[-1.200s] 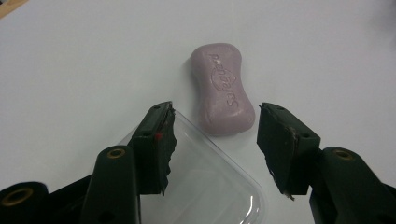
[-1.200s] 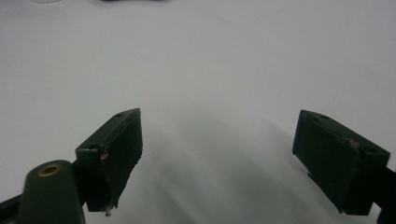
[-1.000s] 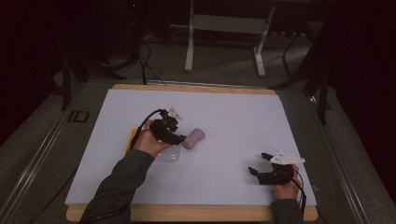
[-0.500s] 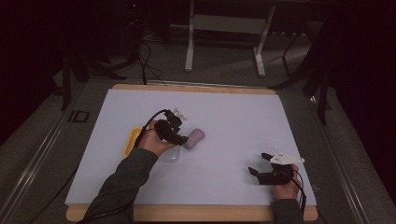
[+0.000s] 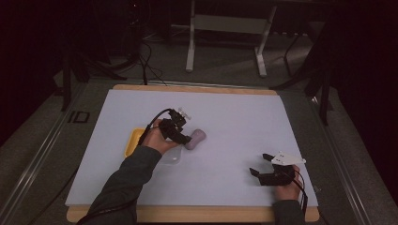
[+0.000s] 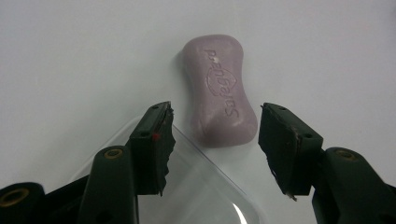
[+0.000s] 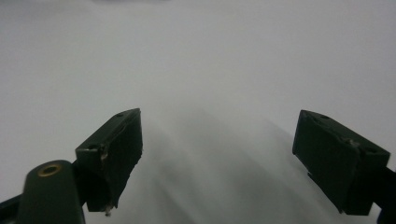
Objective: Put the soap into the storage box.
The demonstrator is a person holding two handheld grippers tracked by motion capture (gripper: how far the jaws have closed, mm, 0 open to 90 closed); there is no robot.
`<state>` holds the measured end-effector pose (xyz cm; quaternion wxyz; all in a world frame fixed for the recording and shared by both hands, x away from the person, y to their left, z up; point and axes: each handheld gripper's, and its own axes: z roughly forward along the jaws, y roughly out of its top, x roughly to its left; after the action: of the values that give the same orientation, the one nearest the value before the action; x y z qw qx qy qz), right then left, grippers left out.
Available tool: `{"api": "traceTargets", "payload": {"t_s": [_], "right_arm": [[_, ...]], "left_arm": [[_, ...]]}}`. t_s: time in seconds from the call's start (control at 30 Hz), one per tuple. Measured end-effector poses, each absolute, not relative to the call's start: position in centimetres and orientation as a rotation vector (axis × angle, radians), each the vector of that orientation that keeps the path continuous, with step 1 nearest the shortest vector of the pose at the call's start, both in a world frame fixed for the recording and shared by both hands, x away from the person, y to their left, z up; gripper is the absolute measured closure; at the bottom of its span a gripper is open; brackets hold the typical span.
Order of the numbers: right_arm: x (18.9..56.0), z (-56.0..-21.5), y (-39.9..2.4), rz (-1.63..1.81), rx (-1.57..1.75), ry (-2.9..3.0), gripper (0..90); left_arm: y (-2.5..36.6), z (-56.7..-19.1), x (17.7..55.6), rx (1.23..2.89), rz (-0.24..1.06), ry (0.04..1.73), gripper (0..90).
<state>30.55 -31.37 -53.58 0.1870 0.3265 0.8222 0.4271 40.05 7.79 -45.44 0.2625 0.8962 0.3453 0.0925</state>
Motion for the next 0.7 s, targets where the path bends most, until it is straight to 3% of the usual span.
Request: {"api": "traceTargets", "payload": {"t_s": [0.7], "right_arm": [[30.55, -53.58, -31.34, 1.201, 0.915, 2.318, 15.7]], "left_arm": [[6.8, -45.64, 41.04, 2.45, 0.221, 0.939, 43.9]]}}
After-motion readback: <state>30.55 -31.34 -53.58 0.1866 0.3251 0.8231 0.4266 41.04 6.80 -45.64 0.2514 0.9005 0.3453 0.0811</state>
